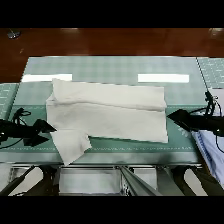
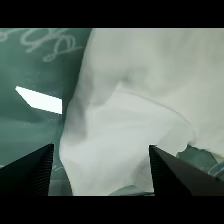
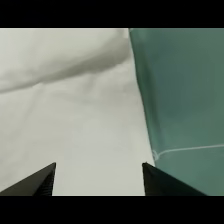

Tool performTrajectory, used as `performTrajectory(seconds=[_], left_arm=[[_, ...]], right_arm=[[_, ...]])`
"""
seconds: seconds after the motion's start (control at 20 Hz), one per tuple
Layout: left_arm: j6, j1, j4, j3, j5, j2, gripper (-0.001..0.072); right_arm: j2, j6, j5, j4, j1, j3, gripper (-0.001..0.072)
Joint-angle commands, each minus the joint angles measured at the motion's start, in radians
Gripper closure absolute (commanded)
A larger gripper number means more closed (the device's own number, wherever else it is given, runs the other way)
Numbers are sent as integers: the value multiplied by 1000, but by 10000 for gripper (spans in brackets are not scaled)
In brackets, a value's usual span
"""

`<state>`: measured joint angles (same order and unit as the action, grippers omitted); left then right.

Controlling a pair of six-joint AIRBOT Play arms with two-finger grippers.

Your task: Fold the shirts.

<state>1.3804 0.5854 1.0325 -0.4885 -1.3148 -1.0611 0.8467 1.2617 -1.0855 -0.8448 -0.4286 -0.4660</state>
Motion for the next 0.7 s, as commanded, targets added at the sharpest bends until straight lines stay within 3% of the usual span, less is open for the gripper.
performTrajectory(seconds=[0.0,0.3,0.35,0.4,0.45,0.65], left_arm=[[-18,-21,-39,87,39,23,8],[-18,-142,-78,151,196,23,15],[-19,-156,-90,151,212,23,232],[-20,-163,-95,150,213,23,625],[-44,-164,-104,148,205,23,678],[-101,-161,-118,148,184,27,677]], right_arm=[[-38,-29,0,116,-4,63,86],[-38,-43,-52,154,-18,55,86],[-38,-35,-60,140,-40,40,87],[-38,-14,-83,100,-76,14,86],[-38,9,-110,39,-114,-8,87],[-38,207,-276,-403,-167,-13,87]])
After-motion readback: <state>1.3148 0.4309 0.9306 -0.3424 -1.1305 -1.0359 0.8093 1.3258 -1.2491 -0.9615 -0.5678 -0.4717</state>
